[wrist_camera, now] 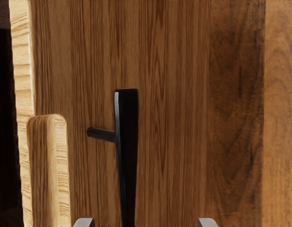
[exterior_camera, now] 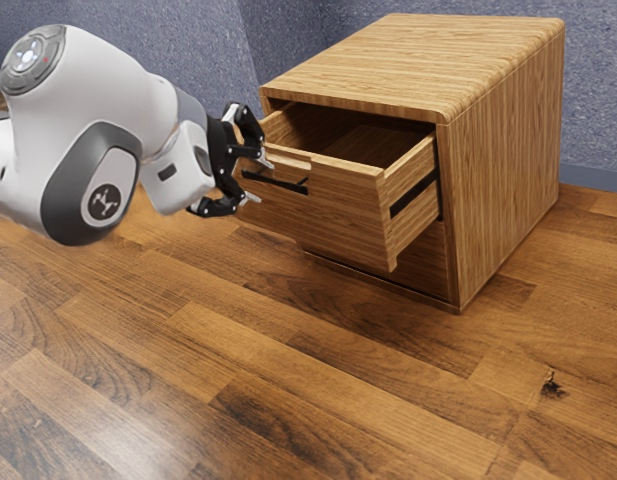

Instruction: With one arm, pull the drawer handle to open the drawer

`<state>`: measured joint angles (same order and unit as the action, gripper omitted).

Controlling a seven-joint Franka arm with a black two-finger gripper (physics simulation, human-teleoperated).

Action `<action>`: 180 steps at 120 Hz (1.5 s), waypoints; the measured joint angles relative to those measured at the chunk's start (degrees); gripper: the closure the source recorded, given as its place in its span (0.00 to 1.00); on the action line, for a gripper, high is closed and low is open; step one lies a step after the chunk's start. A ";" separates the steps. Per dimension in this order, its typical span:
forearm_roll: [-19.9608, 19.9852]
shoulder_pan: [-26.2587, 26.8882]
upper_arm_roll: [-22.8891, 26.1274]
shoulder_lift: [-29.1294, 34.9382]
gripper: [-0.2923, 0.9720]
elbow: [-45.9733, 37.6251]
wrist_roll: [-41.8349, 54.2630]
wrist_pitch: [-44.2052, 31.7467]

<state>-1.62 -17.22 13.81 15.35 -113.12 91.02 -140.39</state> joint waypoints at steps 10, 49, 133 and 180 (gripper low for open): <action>-0.03 0.01 0.01 -0.16 0.59 0.64 0.01 -0.04; -0.06 0.01 0.00 -2.84 0.59 1.82 0.05 -0.12; 0.65 -0.08 -0.07 -3.69 0.58 0.17 0.01 -0.16; 0.85 -0.18 -0.18 -0.38 0.61 -2.29 -0.02 -0.02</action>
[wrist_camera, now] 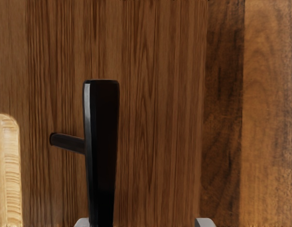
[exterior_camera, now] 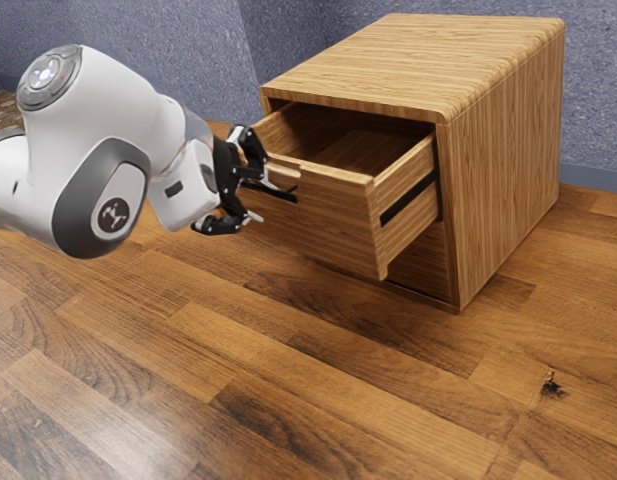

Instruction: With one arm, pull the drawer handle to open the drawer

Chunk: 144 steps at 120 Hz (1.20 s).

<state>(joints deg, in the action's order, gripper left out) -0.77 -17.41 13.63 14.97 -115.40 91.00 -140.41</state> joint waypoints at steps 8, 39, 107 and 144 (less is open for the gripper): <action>-0.07 -0.25 -0.02 0.90 0.62 -0.91 -0.07 -0.05; 0.00 -0.52 -0.01 1.98 0.60 -2.39 -0.32 0.00; 0.23 -1.25 0.00 5.75 0.60 -5.66 -0.65 0.00; 0.49 -1.32 0.00 6.07 0.59 -5.42 -0.72 0.05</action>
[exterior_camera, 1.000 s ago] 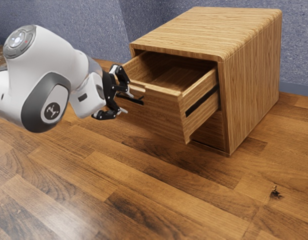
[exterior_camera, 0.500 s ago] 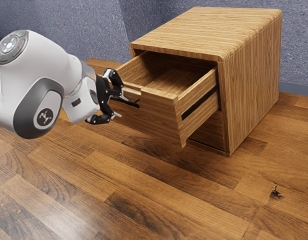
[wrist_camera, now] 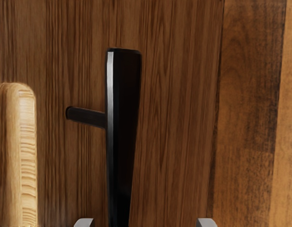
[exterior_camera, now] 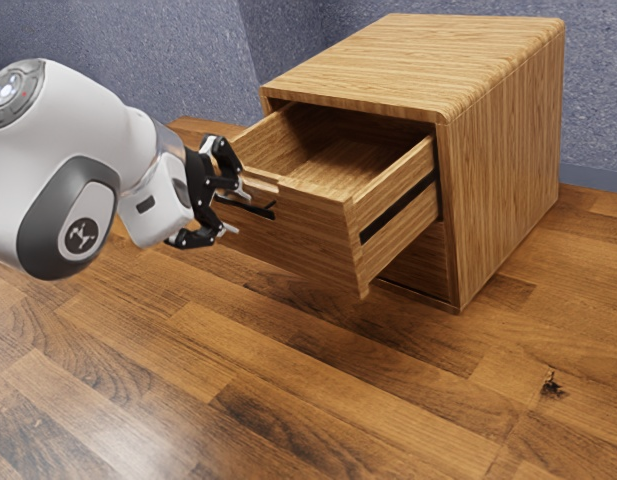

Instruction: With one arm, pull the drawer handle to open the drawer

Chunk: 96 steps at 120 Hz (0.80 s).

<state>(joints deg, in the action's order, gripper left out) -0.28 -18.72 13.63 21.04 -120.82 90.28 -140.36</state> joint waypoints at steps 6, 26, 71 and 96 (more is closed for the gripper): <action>0.01 0.00 0.00 -0.02 0.59 0.07 -0.01 -0.01; 0.02 0.03 0.00 0.32 0.59 0.19 -0.03 -0.03; 0.18 0.09 6.80 -0.95 0.50 29.56 -4.97 17.67; 0.46 2.87 26.33 -26.36 0.34 43.51 -37.90 42.15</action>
<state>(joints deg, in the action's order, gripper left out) 0.18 -15.85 39.95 -5.32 -77.31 52.38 -98.21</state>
